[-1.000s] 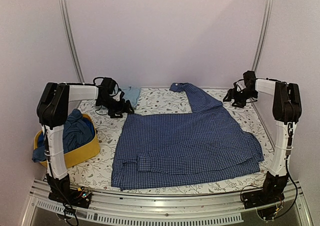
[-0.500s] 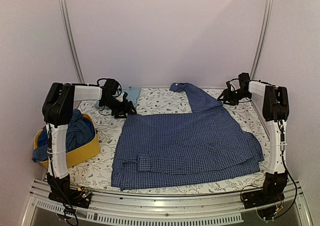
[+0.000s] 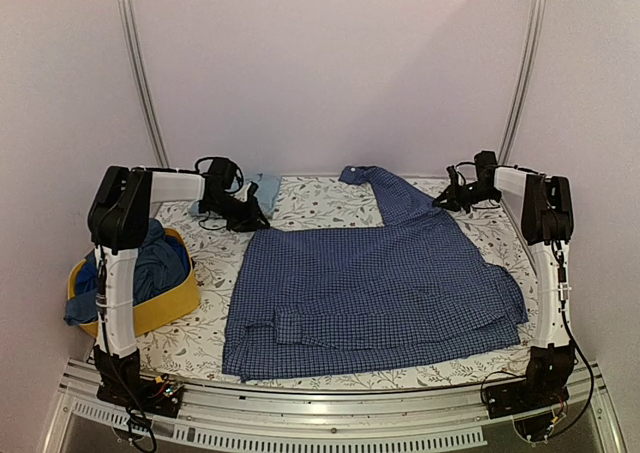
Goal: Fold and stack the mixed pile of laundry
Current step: Pick up the 1/3-folded shirt from the center of the board.
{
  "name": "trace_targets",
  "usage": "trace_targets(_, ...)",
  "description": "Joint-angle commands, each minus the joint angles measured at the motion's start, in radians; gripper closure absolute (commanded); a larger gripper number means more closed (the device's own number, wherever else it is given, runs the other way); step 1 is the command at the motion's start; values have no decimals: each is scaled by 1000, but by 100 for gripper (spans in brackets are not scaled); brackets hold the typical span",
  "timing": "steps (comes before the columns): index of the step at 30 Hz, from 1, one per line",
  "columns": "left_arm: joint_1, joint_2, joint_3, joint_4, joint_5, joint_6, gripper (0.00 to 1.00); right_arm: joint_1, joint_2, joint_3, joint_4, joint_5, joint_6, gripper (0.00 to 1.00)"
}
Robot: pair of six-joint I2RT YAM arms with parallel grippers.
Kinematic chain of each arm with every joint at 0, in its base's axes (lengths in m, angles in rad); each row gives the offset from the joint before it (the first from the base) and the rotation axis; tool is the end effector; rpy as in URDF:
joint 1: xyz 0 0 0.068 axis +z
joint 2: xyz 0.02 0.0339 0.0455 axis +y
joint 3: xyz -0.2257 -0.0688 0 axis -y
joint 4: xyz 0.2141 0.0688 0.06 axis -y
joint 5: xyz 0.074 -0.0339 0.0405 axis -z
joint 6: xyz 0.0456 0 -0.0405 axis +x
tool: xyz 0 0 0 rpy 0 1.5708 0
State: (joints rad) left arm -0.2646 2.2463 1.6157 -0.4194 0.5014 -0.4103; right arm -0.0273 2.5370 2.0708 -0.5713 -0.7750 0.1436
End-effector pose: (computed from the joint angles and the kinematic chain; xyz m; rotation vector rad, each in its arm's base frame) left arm 0.4056 -0.1326 0.1130 -0.0127 2.6866 -0.8841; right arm 0.4788 0.0188 0.1074 -0.0635 2.4816 1.0444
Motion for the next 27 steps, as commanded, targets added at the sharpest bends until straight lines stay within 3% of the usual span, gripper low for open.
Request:
trace_targets(1,22,-17,24,41,17,27,88,-20,-66,24,49,-30,35,100)
trace_targets(4,25,-20,33,36,6,48,88,-34,-97,24,76,-38,62,100)
trace_targets(5,26,-17,33,32,0,51,83,-38,-102,24,81,-40,66,100)
trace_targets(7,29,-9,34,23,-6,52,63,-43,-109,25,86,-54,76,100)
trace_targets(8,32,-3,37,18,-4,51,59,-43,-106,23,86,-59,77,100)
trace_targets(17,36,47,64,36,9,56,53,-43,-89,18,85,-76,82,100)
trace_targets(19,36,68,94,35,37,60,55,-43,-86,18,84,-78,83,100)
trace_targets(22,36,94,128,22,76,71,74,-43,-84,18,85,-82,85,100)
trace_targets(27,36,56,119,26,97,101,95,-43,-101,18,82,-81,86,100)
